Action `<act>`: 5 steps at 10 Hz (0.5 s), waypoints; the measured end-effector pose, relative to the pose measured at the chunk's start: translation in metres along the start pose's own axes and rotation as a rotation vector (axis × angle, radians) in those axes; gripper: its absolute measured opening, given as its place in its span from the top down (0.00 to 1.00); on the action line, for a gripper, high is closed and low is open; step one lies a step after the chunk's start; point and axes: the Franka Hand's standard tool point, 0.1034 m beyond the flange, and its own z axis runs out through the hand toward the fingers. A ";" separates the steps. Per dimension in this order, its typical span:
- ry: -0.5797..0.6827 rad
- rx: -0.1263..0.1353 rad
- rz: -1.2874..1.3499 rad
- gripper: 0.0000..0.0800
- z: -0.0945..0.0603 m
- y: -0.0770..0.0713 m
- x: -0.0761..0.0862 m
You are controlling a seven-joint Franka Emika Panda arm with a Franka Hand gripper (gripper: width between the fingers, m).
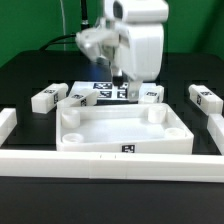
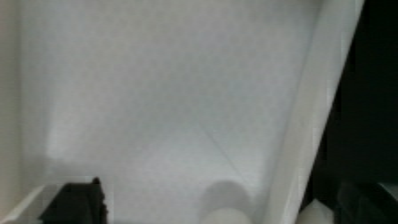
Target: Assemble desk
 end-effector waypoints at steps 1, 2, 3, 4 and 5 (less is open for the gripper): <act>0.007 0.011 0.004 0.19 0.009 -0.005 0.000; 0.011 0.013 0.009 0.19 0.019 -0.008 -0.001; 0.020 0.031 0.013 0.19 0.029 -0.014 0.000; 0.026 0.041 0.016 0.19 0.035 -0.017 0.001; 0.029 0.049 0.020 0.19 0.039 -0.020 0.001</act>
Offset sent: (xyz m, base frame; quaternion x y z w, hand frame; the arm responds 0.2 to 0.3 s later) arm -0.0064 0.0091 -0.0250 0.0007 0.0385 0.0258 0.9989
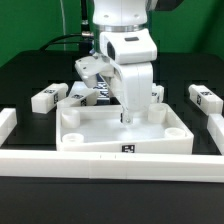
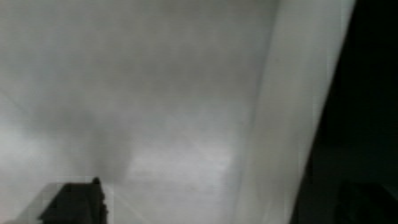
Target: Assemble desk
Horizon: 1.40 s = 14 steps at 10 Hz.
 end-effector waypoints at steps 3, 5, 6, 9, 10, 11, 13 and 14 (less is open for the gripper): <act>0.000 0.001 0.019 0.35 -0.001 -0.001 -0.004; 0.000 0.004 0.031 0.52 -0.001 -0.001 -0.004; 0.000 0.004 0.031 0.69 -0.001 -0.001 -0.004; 0.001 0.008 0.043 0.93 -0.001 -0.003 -0.005; 0.001 0.008 0.044 0.93 -0.001 -0.003 -0.005; 0.001 0.008 0.045 0.93 -0.001 -0.003 -0.005; 0.001 0.008 0.046 0.93 -0.001 -0.003 -0.005; 0.001 0.008 0.048 0.93 -0.001 -0.003 -0.005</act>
Offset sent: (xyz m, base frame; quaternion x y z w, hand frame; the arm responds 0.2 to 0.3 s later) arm 0.0030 -0.0026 0.0094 0.0101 -0.0060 0.0343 0.9993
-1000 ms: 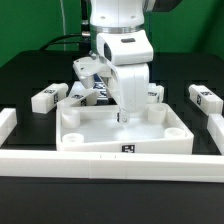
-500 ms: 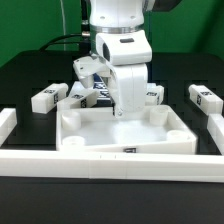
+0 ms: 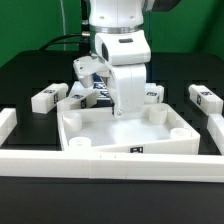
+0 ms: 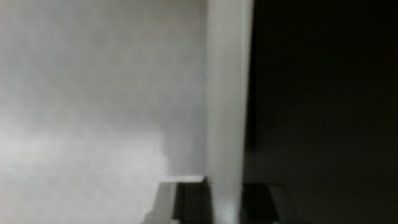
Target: Assemble desk
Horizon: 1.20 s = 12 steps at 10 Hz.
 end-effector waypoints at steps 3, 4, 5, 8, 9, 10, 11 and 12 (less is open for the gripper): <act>0.007 -0.009 0.137 0.93 0.000 0.007 0.022; 0.009 -0.009 0.175 0.93 0.000 0.010 0.029; 0.012 -0.010 0.199 0.93 0.000 0.013 0.036; 0.019 -0.018 0.259 0.93 0.000 0.024 0.051; 0.021 -0.022 0.277 0.93 0.000 0.030 0.058; 0.020 -0.024 0.280 0.93 0.000 0.035 0.061; 0.020 -0.025 0.290 0.93 0.000 0.036 0.060; 0.020 -0.024 0.291 0.80 0.000 0.036 0.060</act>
Offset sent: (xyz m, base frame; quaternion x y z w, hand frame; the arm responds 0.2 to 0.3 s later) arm 0.0077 0.0370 -0.0009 -0.0056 0.0041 0.0883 0.9961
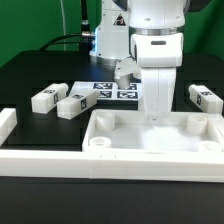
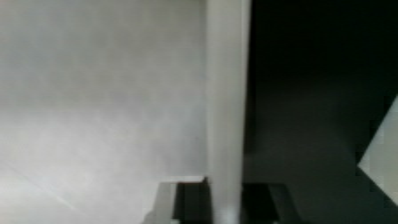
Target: Assemble desk
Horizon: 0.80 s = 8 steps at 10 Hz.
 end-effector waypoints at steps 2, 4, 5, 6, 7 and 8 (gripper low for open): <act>0.000 0.001 0.001 0.63 0.000 0.000 0.000; 0.000 0.001 0.002 0.46 0.000 0.000 -0.001; -0.001 -0.004 0.012 0.26 -0.004 0.001 0.001; -0.002 -0.010 0.036 0.21 -0.011 0.000 0.005; -0.004 -0.011 0.081 0.21 -0.020 -0.003 0.013; -0.006 -0.018 0.126 0.19 -0.030 -0.006 0.022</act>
Offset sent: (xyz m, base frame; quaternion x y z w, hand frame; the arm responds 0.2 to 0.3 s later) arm 0.0000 0.0000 0.0000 0.0000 0.0000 0.0000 1.0000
